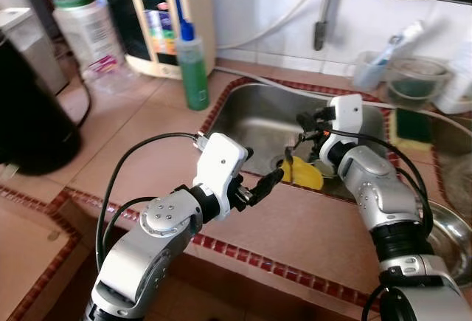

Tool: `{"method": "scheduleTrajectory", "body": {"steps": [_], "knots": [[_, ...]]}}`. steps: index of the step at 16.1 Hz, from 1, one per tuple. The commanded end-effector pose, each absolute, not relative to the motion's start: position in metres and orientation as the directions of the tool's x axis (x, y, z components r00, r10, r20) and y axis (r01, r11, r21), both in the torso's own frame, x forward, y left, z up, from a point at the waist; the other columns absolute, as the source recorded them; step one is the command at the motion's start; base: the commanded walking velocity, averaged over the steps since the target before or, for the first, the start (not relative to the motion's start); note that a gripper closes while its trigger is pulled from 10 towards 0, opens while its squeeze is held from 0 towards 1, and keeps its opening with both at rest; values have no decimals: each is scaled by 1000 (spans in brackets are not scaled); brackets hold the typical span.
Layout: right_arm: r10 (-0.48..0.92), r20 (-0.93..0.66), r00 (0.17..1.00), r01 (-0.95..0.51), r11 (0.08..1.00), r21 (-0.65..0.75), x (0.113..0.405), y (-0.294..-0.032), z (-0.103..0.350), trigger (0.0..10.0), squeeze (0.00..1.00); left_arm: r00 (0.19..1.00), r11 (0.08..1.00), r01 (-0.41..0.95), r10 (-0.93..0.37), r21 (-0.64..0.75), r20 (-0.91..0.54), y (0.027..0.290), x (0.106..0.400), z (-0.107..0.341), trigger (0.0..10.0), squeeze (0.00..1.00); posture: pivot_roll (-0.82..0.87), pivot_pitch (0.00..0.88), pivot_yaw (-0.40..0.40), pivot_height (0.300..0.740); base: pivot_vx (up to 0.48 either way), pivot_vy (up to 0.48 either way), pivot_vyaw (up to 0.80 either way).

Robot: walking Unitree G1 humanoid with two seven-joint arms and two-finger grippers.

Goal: Kitchen organization

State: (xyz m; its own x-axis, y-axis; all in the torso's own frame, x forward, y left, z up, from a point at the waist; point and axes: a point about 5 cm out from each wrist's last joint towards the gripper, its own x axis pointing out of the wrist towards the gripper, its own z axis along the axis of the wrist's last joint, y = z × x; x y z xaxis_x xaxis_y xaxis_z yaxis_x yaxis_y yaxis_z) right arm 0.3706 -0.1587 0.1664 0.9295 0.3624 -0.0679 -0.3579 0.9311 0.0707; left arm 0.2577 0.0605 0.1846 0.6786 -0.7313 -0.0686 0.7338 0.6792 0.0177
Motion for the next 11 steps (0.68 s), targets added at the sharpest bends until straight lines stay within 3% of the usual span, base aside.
{"method": "scheduleTrajectory", "body": {"steps": [1,3,4,5,11], "knots": [[377,-60,924,-375,926,48,374,-156,169,10000,0,689,688,725,-722,31,-61,61,255,188,10000,0,-124,121,60,740,0,0,0],[380,-85,921,-377,925,52,375,-159,162,10000,0,690,690,723,-722,18,-60,61,254,189,10000,0,-118,118,57,740,0,0,0],[378,-89,922,-374,926,56,375,-160,161,10000,141,690,690,723,-721,17,-60,61,254,189,10000,0,-116,117,56,740,0,0,0],[362,-95,927,-358,932,56,377,-162,159,10000,1000,692,692,722,-720,17,-61,61,254,189,10000,0,-114,117,54,740,0,0,0],[345,-95,934,-342,939,47,380,-167,157,10000,1000,698,698,716,-713,23,-62,62,255,189,10000,0,-114,117,53,740,0,0,0]]}}
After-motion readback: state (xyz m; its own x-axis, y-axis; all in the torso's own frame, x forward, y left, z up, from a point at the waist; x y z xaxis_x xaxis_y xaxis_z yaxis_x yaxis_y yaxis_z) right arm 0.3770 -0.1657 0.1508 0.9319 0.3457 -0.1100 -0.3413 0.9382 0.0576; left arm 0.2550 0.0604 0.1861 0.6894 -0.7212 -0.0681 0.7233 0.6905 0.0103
